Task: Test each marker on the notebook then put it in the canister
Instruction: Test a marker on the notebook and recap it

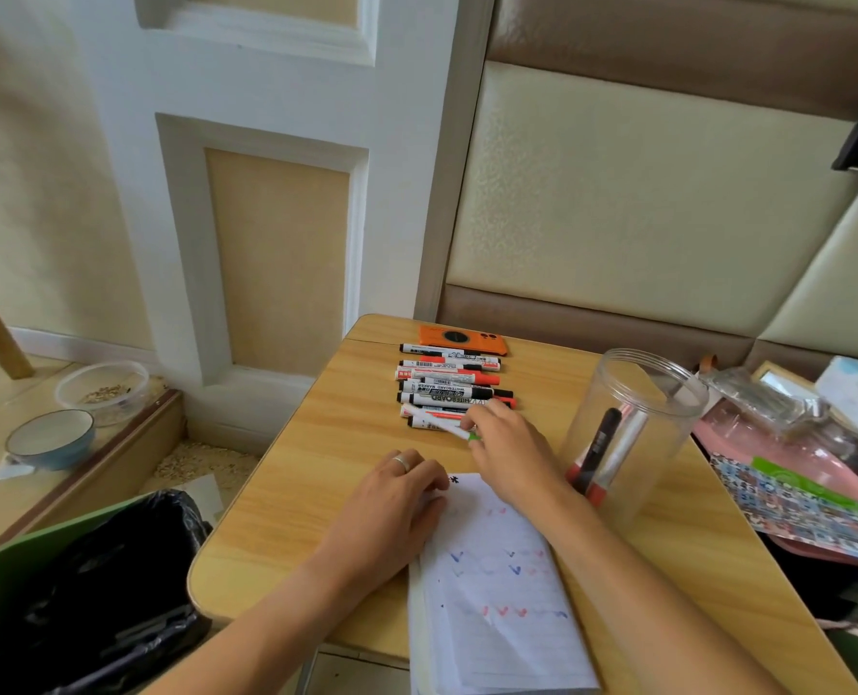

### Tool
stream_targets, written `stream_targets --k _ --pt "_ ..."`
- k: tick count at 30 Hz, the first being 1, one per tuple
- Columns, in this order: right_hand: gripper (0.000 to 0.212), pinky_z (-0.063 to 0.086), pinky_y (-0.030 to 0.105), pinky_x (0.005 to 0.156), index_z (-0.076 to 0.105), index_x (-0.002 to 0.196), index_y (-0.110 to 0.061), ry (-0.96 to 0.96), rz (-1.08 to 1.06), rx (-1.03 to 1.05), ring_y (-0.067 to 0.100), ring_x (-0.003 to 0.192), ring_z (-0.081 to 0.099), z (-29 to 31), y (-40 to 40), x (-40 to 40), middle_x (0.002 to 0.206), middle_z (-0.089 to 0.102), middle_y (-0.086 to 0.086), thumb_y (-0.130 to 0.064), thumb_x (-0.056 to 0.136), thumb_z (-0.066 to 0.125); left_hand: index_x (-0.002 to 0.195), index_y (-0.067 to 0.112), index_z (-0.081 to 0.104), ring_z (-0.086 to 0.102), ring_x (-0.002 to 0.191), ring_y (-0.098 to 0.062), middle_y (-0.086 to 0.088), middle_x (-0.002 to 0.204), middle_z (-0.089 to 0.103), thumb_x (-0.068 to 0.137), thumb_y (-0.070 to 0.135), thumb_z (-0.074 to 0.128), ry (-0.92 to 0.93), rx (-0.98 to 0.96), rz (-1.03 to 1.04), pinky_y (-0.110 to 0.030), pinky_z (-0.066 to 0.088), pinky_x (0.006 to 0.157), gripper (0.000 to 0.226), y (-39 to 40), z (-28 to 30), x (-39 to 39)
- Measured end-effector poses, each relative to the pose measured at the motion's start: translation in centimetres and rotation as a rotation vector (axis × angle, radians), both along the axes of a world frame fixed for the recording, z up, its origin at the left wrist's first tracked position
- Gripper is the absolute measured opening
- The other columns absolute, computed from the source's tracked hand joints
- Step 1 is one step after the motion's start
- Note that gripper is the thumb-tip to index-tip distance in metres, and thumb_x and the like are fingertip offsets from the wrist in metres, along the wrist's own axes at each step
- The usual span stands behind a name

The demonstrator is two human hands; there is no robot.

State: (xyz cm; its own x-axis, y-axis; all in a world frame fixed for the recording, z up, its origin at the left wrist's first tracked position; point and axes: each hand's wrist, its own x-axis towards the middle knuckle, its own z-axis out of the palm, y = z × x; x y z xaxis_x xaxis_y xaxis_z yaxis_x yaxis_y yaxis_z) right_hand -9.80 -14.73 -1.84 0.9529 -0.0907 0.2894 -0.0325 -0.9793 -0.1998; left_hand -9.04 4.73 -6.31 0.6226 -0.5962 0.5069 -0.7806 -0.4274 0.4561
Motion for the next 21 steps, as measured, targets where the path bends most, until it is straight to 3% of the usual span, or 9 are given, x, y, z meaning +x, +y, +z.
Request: stream_targets --k 3,7,9,12,17,21 --pt "0.012 0.048 0.022 0.067 0.066 0.105 -0.019 -0.155 0.016 0.334 0.010 0.077 0.055 0.2 0.5 -2.0 0.095 0.058 -0.007 -0.010 0.097 0.063 0.105 0.024 0.060 0.052 0.089 -0.013 0.008 0.097 0.057 0.096 0.033 0.051 -0.028 0.000 0.006 -0.031 0.047 0.075 0.015 -0.1 0.0 0.0" --pt "0.007 0.055 0.027 0.062 0.065 0.102 -0.008 0.016 0.062 1.059 0.017 0.068 0.067 1.1 1.6 -4.7 0.080 0.071 0.006 -0.003 0.097 0.065 0.104 0.025 0.056 0.050 0.088 -0.009 0.011 0.092 0.055 0.100 0.045 0.042 -0.015 -0.025 0.023 -0.029 0.044 0.075 0.024 -0.1 0.2 -0.2" --pt "0.008 0.056 0.027 0.063 0.065 0.103 -0.003 0.073 0.090 1.220 0.020 0.068 0.068 1.2 1.9 -5.3 0.080 0.071 0.010 0.002 0.097 0.064 0.100 0.025 0.057 0.050 0.086 -0.010 0.010 0.090 0.054 0.101 0.044 0.043 -0.017 -0.022 0.021 -0.030 0.044 0.074 0.024 -0.1 0.2 -0.2" --pt "0.004 0.056 0.029 0.067 0.067 0.102 -0.004 0.091 0.090 1.263 0.022 0.074 0.069 0.8 2.0 -5.8 0.078 0.071 0.007 -0.004 0.098 0.066 0.092 0.021 0.058 0.049 0.083 -0.016 0.006 0.086 0.052 0.101 0.037 0.041 -0.046 0.000 0.025 -0.037 0.044 0.071 0.025 -0.2 0.1 0.0" --pt "0.009 0.054 0.030 0.067 0.071 0.092 -0.009 0.116 0.143 1.142 0.019 0.070 0.065 0.9 0.9 -6.9 0.071 0.070 0.013 -0.013 0.098 0.068 0.097 0.023 0.057 0.047 0.084 -0.015 0.007 0.088 0.052 0.101 0.039 0.037 -0.041 0.014 0.038 -0.033 0.041 0.069 0.026 -0.2 0.1 0.1" --pt "0.009 0.056 0.029 0.068 0.080 0.098 -0.012 0.141 0.228 1.048 0.018 0.073 0.068 2.2 0.2 -7.7 0.081 0.074 0.013 -0.017 0.097 0.073 0.098 0.024 0.056 0.045 0.083 -0.014 0.009 0.087 0.050 0.101 0.040 0.035 -0.027 0.019 0.048 -0.037 0.044 0.068 0.026 -0.1 0.2 0.0"
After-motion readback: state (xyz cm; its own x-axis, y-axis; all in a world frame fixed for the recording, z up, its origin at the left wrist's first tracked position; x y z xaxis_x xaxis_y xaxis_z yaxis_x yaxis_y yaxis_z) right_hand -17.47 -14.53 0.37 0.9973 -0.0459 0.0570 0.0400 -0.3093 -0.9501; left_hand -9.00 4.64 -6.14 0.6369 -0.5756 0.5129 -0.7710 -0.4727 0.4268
